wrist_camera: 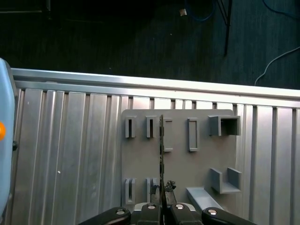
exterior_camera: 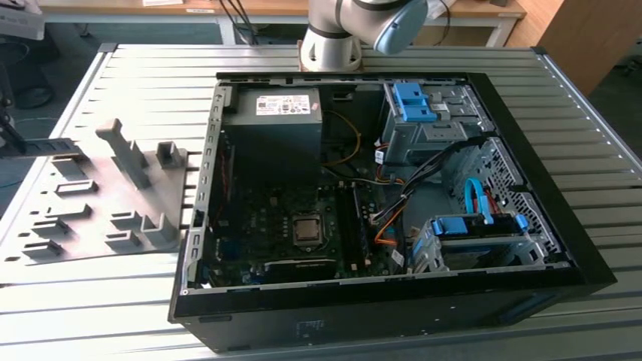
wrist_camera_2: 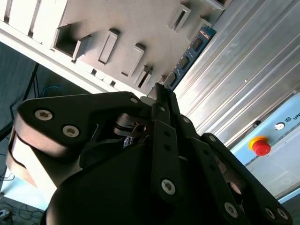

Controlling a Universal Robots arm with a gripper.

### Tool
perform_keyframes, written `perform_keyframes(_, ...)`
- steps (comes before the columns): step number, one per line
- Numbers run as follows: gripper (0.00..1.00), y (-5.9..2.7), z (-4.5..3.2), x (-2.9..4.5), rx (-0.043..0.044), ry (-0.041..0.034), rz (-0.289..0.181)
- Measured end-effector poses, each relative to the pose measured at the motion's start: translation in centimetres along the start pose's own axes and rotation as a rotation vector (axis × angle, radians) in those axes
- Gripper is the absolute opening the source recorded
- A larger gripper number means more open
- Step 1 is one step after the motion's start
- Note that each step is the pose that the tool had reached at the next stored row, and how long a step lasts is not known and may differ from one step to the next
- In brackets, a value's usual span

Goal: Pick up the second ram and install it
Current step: 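Pick up the second ram and move it above second insertion slot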

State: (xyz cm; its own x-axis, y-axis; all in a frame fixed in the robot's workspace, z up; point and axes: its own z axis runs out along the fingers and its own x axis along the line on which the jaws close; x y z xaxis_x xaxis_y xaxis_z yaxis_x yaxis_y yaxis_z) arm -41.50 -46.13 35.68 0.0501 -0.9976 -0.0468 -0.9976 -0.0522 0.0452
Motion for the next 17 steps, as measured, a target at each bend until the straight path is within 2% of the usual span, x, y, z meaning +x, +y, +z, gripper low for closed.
perform_keyframes(10,0.14,0.13,-2.88,-0.14,-0.0001,-0.0001,0.0)
perform_keyframes(17,0.14,0.14,-3.07,-0.14,0.0,-0.0003,0.0)
